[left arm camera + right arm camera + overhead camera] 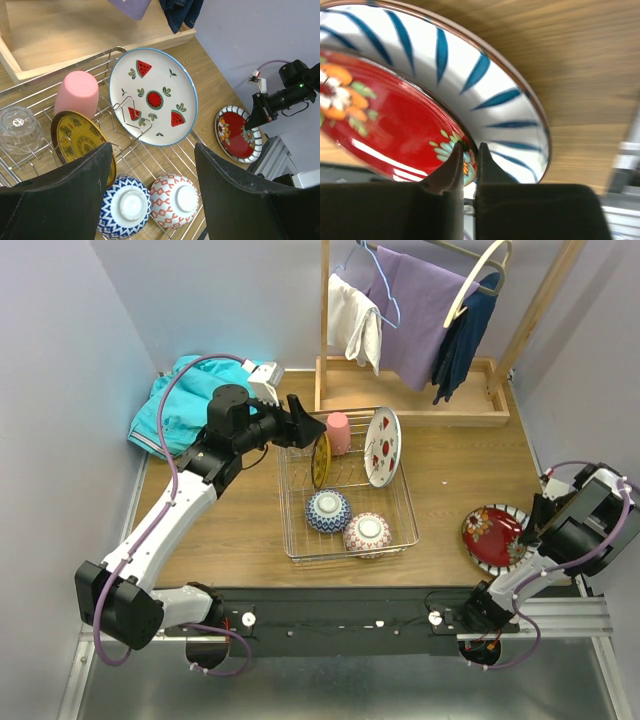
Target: Load the mixed dishes into the dish rack
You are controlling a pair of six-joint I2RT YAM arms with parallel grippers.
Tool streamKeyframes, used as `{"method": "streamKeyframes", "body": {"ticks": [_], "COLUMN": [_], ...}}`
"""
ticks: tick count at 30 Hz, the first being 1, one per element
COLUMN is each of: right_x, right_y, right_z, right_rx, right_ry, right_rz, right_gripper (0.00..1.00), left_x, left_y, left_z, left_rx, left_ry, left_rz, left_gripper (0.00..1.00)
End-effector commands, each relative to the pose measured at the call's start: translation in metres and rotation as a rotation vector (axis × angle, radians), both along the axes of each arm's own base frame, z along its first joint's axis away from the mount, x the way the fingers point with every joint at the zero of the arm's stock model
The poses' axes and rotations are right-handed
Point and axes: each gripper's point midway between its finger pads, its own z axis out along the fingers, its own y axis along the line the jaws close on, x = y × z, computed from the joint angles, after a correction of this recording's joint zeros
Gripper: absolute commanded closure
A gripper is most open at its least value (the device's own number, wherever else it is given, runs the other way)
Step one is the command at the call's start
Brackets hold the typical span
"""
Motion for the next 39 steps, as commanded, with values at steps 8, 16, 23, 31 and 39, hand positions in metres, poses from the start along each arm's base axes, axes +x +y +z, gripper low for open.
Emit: {"method": "streamKeyframes", "body": {"ticks": [8, 16, 23, 31, 39], "right_x": [0.017, 0.026, 0.042, 0.067, 0.084], "right_y": [0.021, 0.041, 0.063, 0.096, 0.154], "right_z": [0.092, 0.188, 0.240, 0.286, 0.341], "right_rx": [-0.026, -0.111, -0.114, -0.043, 0.119], "right_ry": [-0.234, -0.463, -0.655, -0.833, -1.016], "right_rz": [0.045, 0.075, 0.116, 0.232, 0.396], "right_gripper": [1.00, 1.00, 1.00, 1.00, 1.00], "left_x": [-0.013, -0.021, -0.051, -0.039, -0.034], "left_y": [-0.018, -0.030, -0.048, -0.054, -0.079], "left_z": [0.010, 0.010, 0.014, -0.001, 0.016], "left_rx": [-0.133, -0.195, -0.270, -0.177, -0.237], "left_ry": [-0.017, -0.031, -0.052, -0.075, -0.124], "left_rz": [-0.141, -0.210, -0.419, -0.398, -0.510], "left_gripper": [0.23, 0.23, 0.22, 0.22, 0.19]}}
